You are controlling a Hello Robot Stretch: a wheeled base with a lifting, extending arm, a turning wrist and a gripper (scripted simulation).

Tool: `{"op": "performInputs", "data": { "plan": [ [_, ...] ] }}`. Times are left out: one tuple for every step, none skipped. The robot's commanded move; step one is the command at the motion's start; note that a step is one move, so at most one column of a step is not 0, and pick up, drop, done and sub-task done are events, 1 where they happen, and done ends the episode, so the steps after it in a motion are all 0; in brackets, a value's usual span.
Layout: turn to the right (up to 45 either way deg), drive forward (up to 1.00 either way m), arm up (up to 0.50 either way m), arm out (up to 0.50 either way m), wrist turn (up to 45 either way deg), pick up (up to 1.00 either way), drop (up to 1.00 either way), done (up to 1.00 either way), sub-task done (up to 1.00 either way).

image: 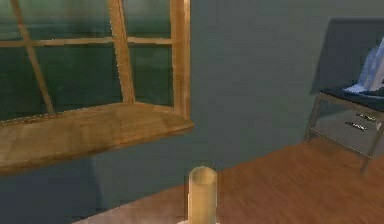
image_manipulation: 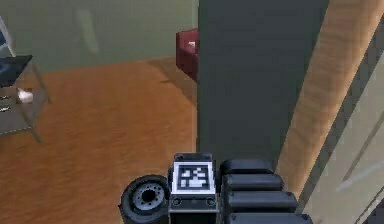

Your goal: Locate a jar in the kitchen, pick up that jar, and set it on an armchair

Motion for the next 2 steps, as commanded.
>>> {"op": "performInputs", "data": {
  "plan": [
    [45.0,0.0,0.0,0.0,0.0,0.0,0.0,0.0,0.0],
    [18.0,0.0,0.0,0.0,0.0,0.0,0.0,0.0,0.0]
  ]
}}
